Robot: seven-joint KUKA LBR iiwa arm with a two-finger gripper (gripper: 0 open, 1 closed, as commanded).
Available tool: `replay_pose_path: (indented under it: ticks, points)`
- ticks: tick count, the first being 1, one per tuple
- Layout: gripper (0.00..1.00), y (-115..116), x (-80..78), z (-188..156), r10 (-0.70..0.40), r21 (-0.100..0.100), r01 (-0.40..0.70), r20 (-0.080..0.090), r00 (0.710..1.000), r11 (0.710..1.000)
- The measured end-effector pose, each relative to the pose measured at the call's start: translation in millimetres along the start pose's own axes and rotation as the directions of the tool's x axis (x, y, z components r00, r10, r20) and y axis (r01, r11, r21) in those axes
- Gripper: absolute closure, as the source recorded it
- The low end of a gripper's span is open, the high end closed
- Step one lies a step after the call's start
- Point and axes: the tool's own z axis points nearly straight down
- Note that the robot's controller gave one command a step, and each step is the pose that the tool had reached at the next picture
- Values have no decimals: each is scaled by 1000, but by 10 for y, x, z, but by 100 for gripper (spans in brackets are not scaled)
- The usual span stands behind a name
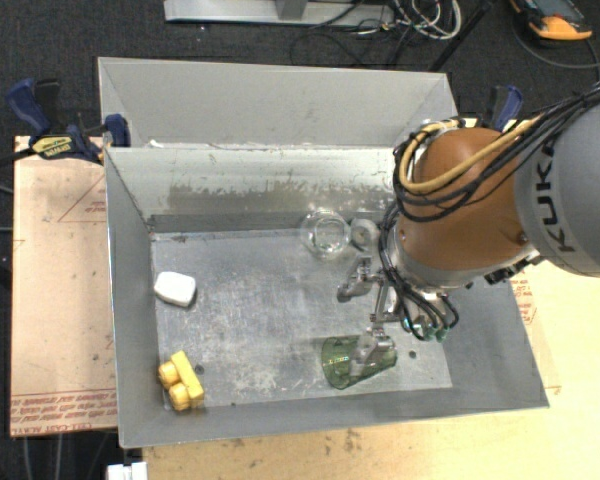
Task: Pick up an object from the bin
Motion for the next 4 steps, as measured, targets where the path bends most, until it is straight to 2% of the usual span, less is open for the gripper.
replay_pose_path:
  ticks: [1,2,3,4]
  points:
    - [0,-2,-16,-32,1,0,-1,7,1000,1000]
    - [0,-116,-47,373,-60,0,60,15,998,998]
    - [100,-319,-130,1242,-272,1,272,13,962,962]
    - [100,-319,-130,1242,-272,1,272,13,962,962]
